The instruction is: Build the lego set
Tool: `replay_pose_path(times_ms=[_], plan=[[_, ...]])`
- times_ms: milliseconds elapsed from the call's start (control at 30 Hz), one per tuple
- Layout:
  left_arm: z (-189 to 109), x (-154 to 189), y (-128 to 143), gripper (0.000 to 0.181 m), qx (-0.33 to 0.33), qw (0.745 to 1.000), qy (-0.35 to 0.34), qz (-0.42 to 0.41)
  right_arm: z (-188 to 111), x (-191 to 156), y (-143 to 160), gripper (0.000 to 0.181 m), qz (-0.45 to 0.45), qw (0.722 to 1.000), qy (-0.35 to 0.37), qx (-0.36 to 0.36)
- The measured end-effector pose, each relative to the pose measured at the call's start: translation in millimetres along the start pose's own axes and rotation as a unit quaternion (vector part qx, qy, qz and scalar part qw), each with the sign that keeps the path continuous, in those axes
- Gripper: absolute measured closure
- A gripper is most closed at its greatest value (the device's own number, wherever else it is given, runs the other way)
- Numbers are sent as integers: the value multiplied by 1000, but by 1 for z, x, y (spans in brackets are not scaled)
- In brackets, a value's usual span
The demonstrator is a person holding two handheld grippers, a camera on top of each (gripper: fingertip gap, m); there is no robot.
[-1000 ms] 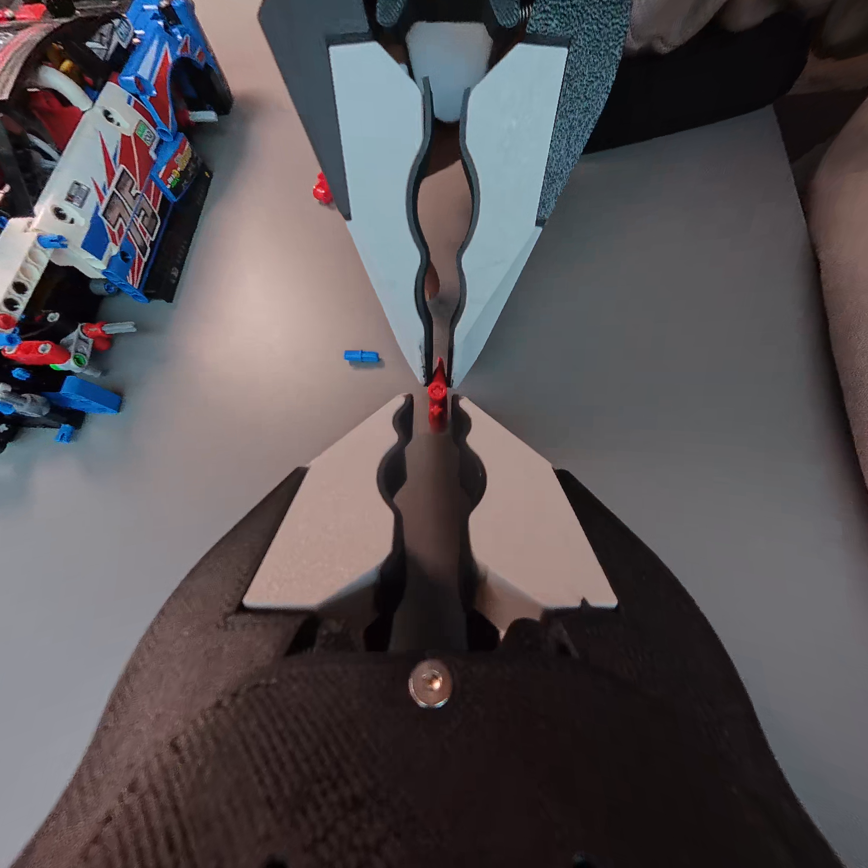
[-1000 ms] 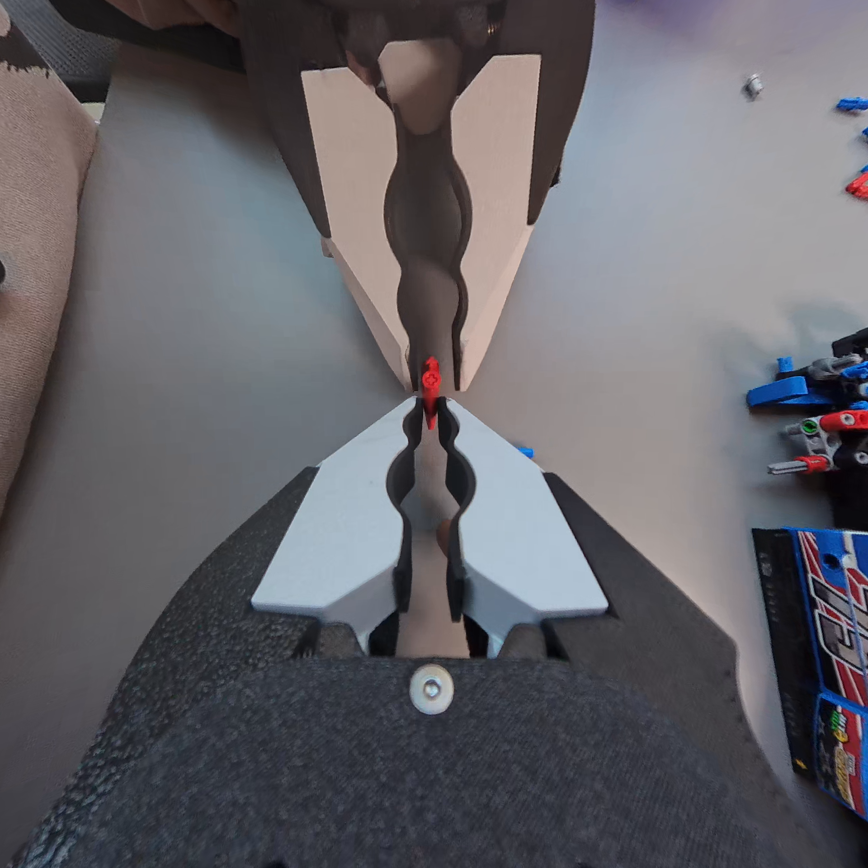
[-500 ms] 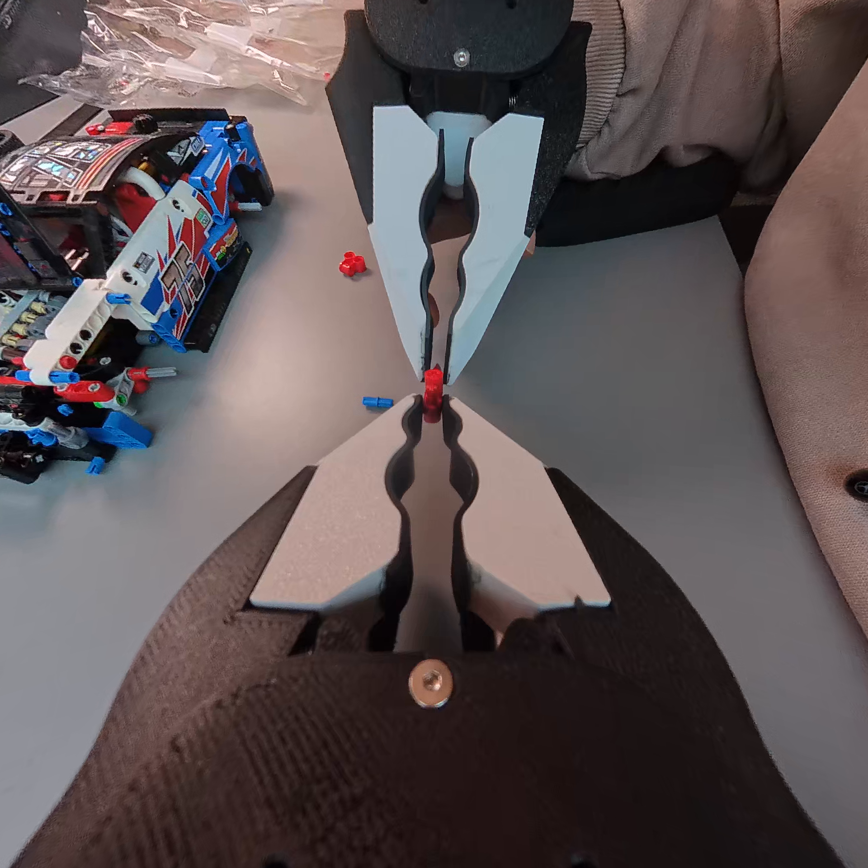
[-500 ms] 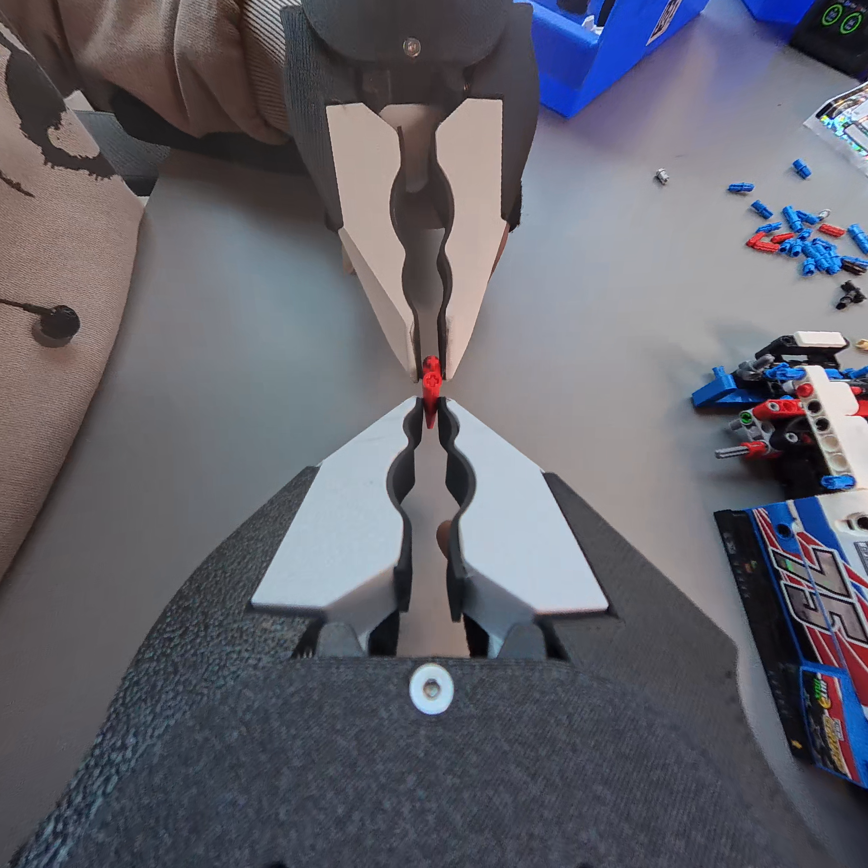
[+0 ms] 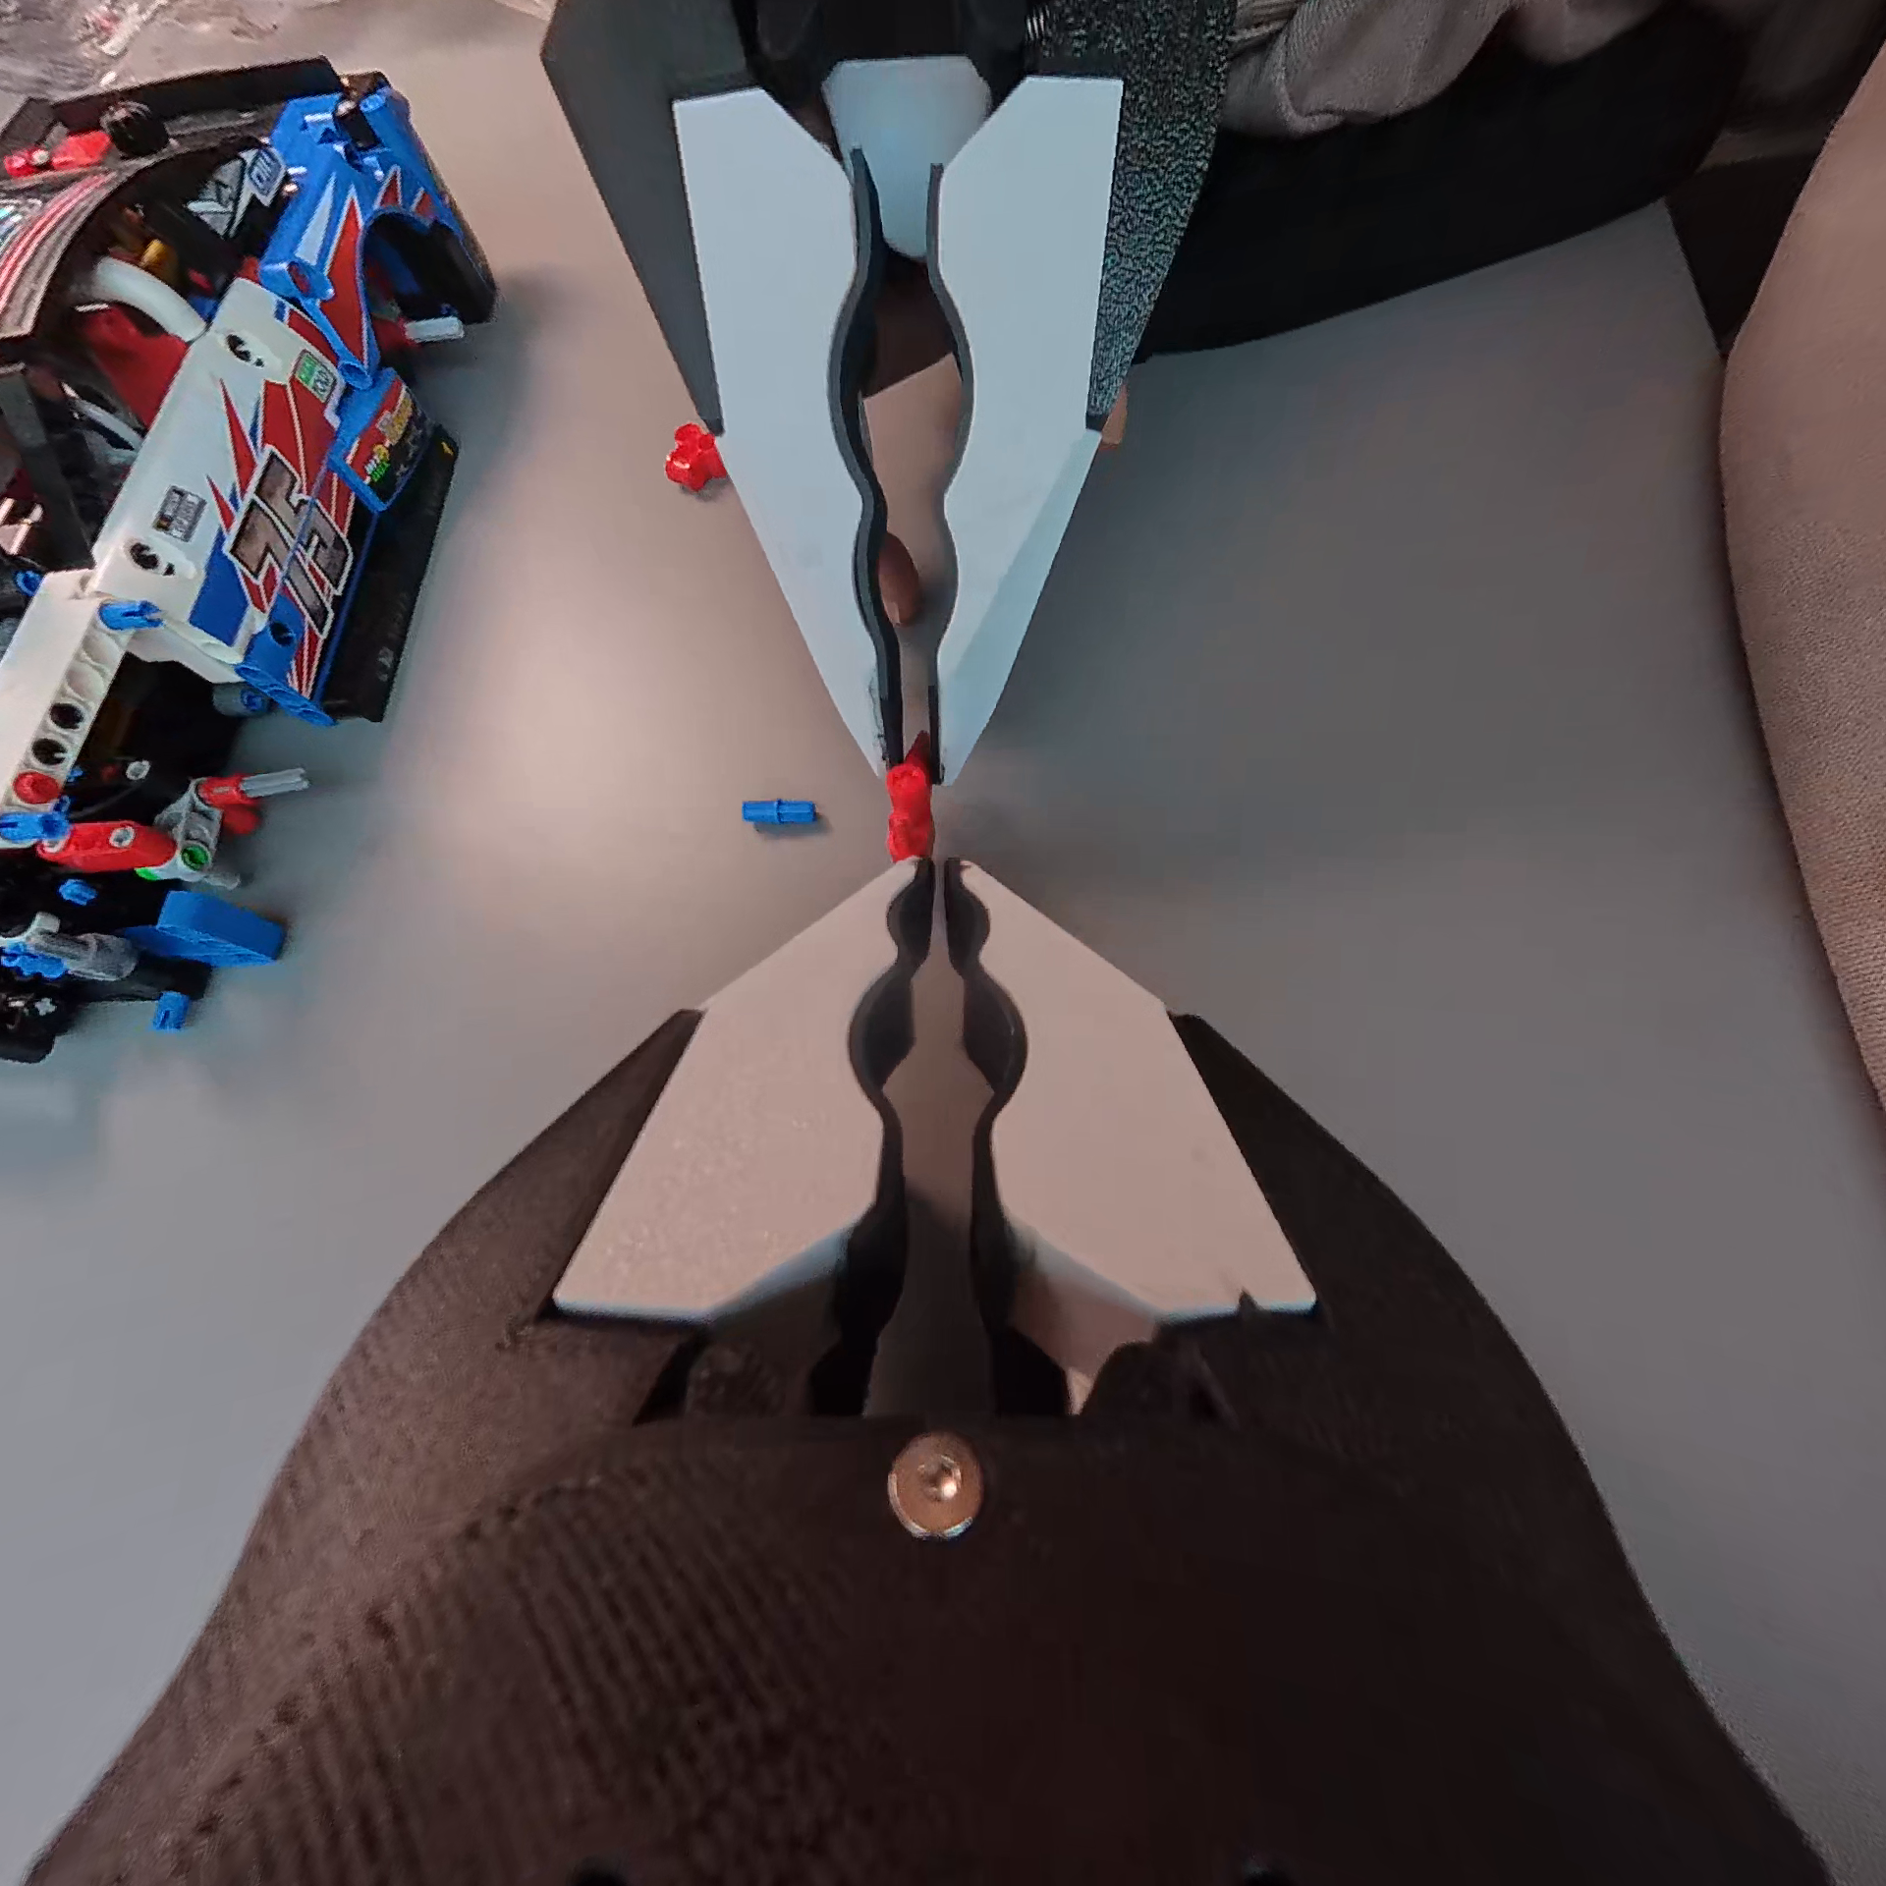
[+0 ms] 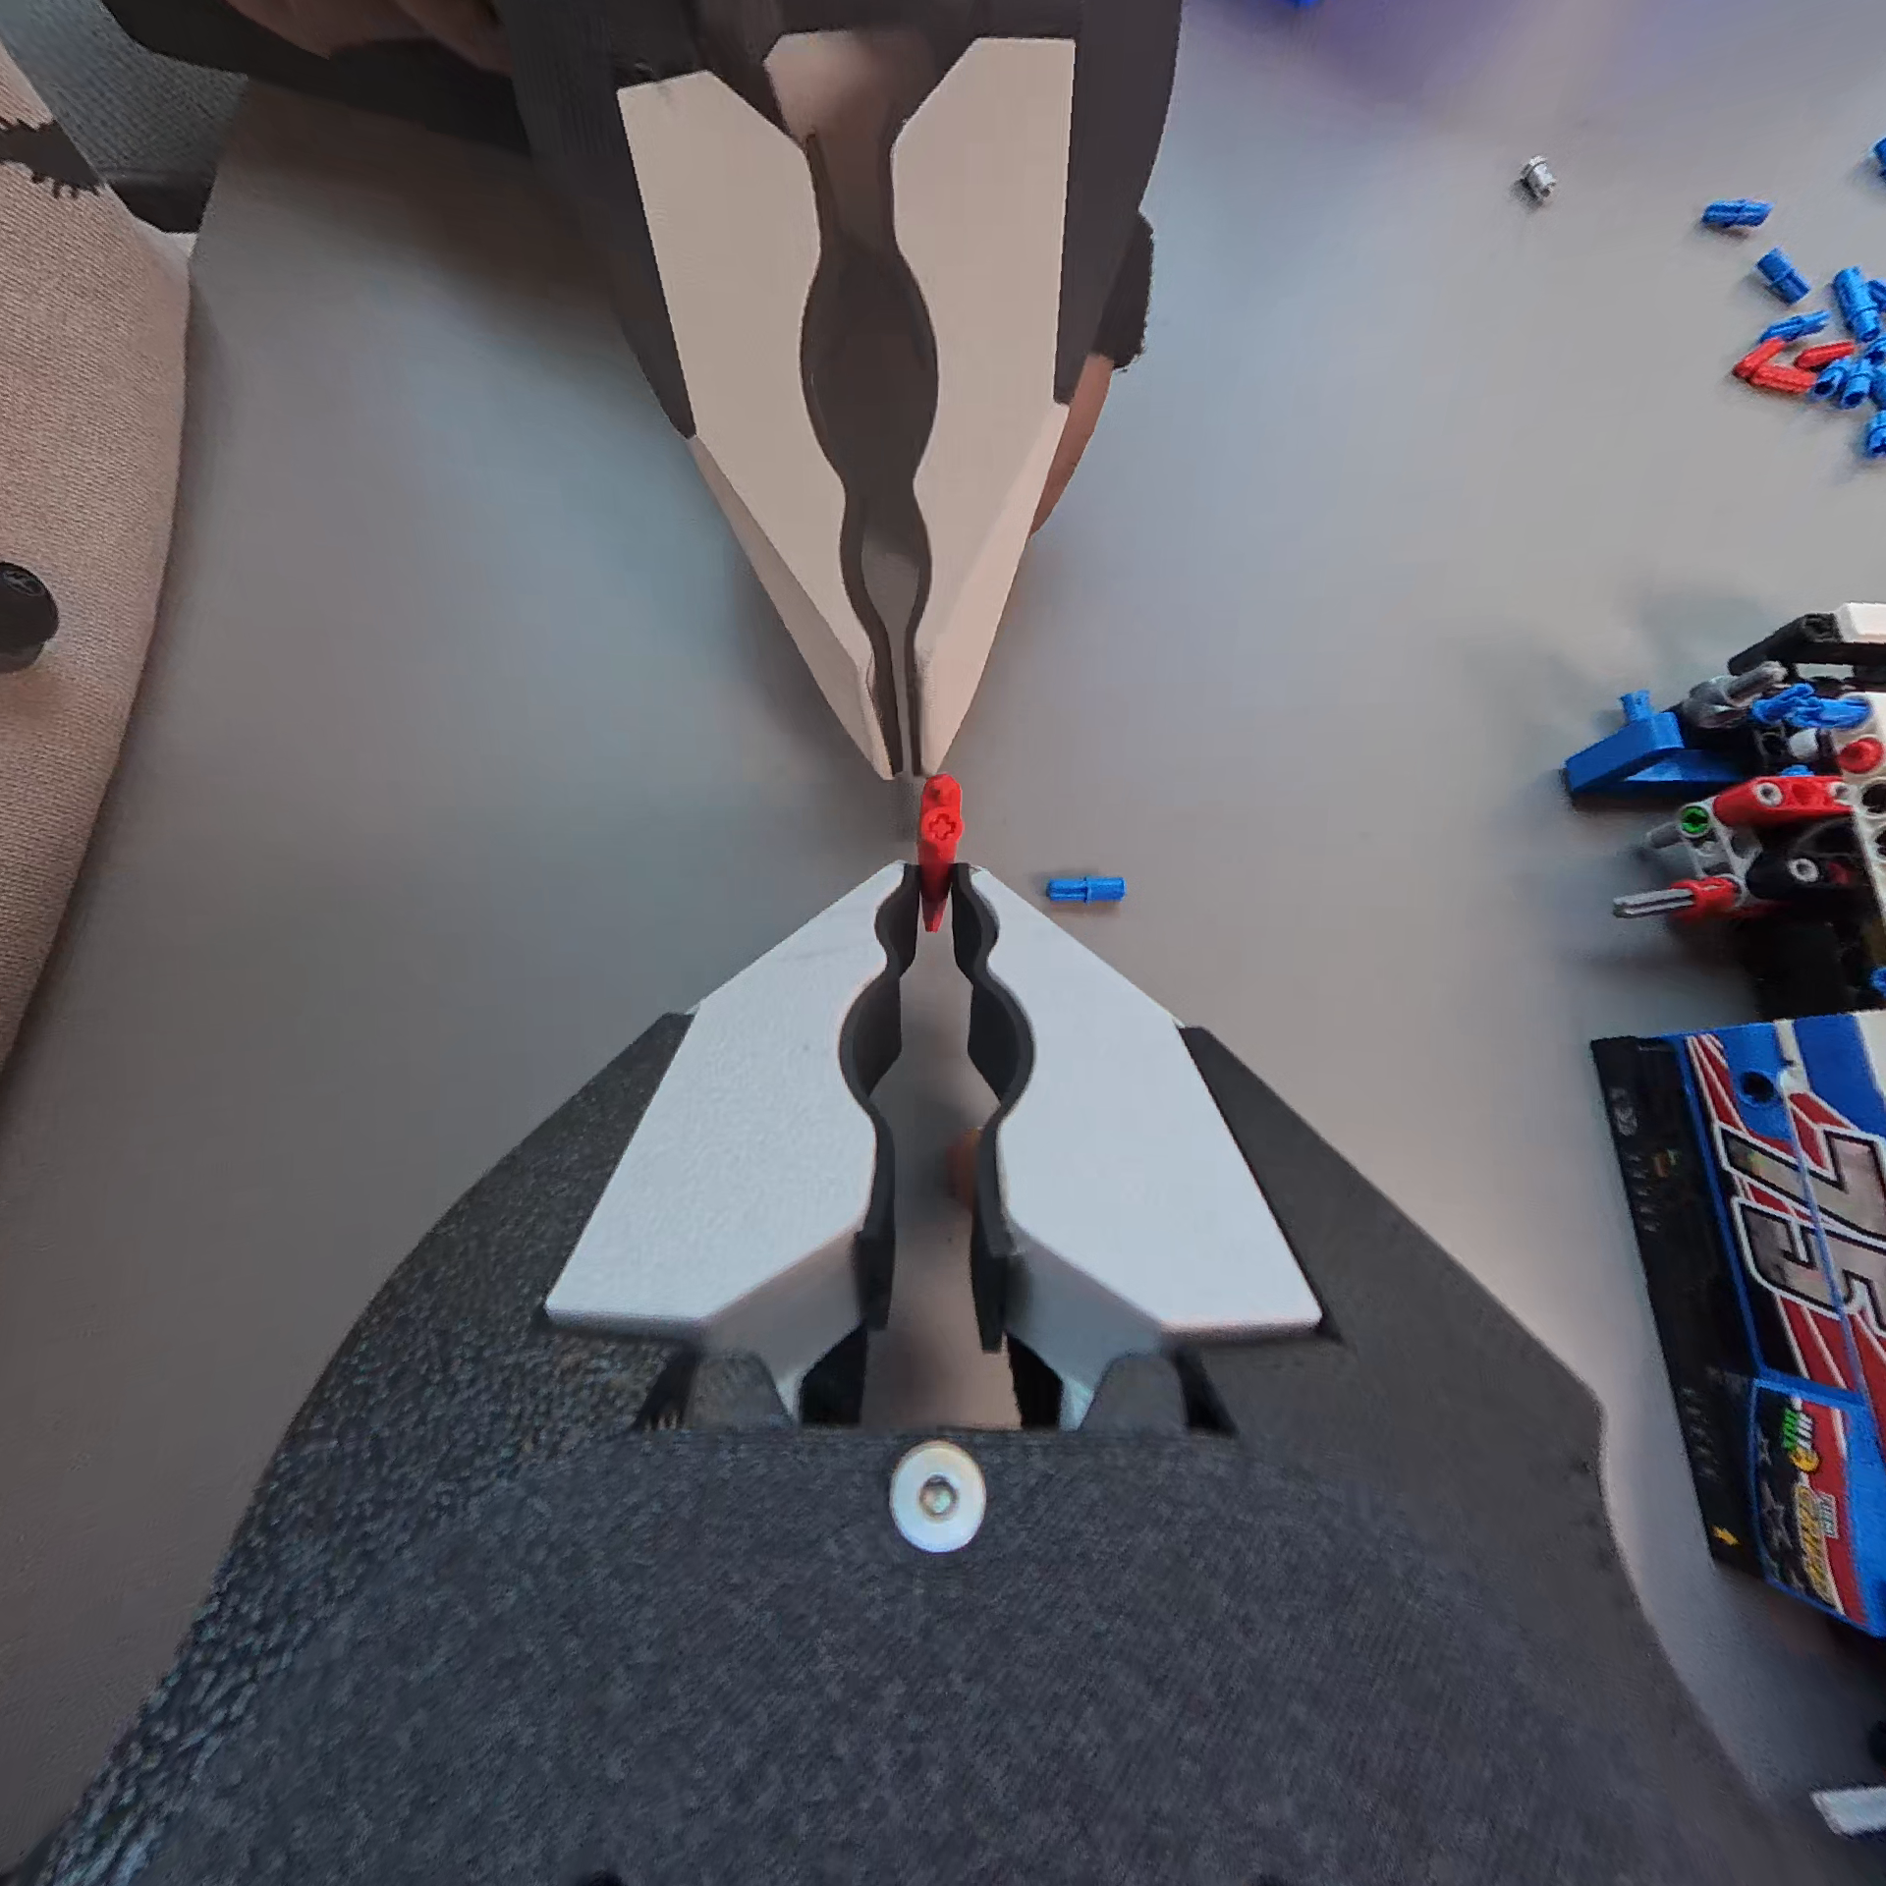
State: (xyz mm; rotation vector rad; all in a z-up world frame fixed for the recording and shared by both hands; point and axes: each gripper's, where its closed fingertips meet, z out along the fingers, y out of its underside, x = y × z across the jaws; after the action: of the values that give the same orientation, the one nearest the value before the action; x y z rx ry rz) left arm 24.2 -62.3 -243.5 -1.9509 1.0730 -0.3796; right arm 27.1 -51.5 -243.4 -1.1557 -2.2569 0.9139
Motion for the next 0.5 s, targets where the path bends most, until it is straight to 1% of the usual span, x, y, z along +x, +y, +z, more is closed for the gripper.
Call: replay_pose_path(times_ms=[33, 67, 133, 167, 233, 267, 400, 433, 500], plan=[[0, 0, 0, 177, 0, 1000, 0, -1, 0, 0, 1, 177, -2, 1000, 1, -4], [0, 0, -1, 169, 2, 1000, 1, -2, 0, -1, 1, 177, -3, 1000, -1, -5], [2, 0, 1, 163, -6, 1000, 4, -7, 0, -4, 1, 177, -8, 1000, -7, -8], [4, 1, 2, 163, -13, 1000, 5, -5, 1, -4, 1, 177, -12, 1000, -7, -11], [7, 2, 5, 174, -26, 1000, 6, 8, 2, -5, 1, 177, -18, 1000, -8, -17], [8, 2, 5, 176, -30, 999, 4, 11, 3, -5, 1, 177, -20, 1000, -7, -19], [9, -3, 6, 176, -35, 999, -4, 0, 1, 0, 3, 177, -18, 1000, 7, -21], [9, -3, 6, 176, -37, 999, -7, -1, -2, 2, 4, 174, -20, 1000, 11, -21], [10, -4, 5, 176, -38, 999, -9, -5, -11, 9, -1, 171, -12, 1000, 19, 1]])
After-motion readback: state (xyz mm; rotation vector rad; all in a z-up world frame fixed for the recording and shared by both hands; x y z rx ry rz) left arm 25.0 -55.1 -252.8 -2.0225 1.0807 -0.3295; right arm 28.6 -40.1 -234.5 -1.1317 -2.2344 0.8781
